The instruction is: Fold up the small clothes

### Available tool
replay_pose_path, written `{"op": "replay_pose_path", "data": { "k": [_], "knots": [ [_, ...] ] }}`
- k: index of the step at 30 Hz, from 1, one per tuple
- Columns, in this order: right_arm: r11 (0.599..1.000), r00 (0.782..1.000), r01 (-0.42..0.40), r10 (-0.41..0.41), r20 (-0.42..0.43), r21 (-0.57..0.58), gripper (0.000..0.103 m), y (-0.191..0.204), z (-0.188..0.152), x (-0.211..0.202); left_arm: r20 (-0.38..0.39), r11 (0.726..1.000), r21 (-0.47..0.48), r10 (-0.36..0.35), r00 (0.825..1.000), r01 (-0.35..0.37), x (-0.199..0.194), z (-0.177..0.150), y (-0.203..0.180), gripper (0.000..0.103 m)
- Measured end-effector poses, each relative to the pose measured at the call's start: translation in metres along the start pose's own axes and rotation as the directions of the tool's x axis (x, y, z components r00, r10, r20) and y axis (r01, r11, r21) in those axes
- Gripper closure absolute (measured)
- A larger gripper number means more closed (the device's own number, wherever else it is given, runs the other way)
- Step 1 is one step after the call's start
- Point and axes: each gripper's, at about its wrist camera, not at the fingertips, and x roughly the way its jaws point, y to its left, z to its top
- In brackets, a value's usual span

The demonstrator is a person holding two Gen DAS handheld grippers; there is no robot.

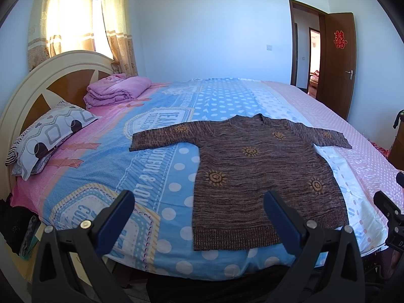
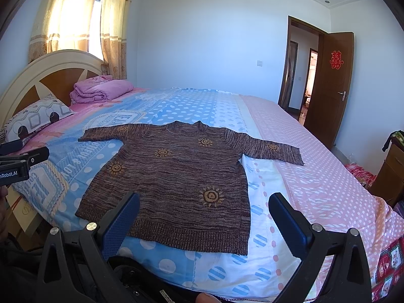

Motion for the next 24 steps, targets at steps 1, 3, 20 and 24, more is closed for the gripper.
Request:
{"op": "replay_pose_path", "data": {
  "k": [1,3,20,24],
  "knots": [
    [1.0,1.0,0.0,0.0,-0.001,0.0,0.001,0.0,0.0,0.0,0.0,1.0,0.001,0.001,1.0,-0.001,0.0,0.0,0.0,0.0],
    [1.0,1.0,-0.001,0.001,-0.002,0.0,0.001,0.0,-0.001,0.0,-0.001,1.0,0.0,0.0,1.0,0.0,0.0,0.0,0.0,0.0],
    [1.0,1.0,-0.022,0.022,-0.021,0.007,0.001,-0.006,-0.003,0.011,-0.036,1.0,0.01,-0.005,0.999,0.005,0.011,-0.004,-0.003,0.0],
    [0.993,0.992,-0.114,0.115,-0.043,0.03,0.001,-0.014,-0.007,0.024,-0.045,1.0,0.022,0.01,0.999,-0.009,0.027,-0.003,-0.003,0.0]
  ]
}}
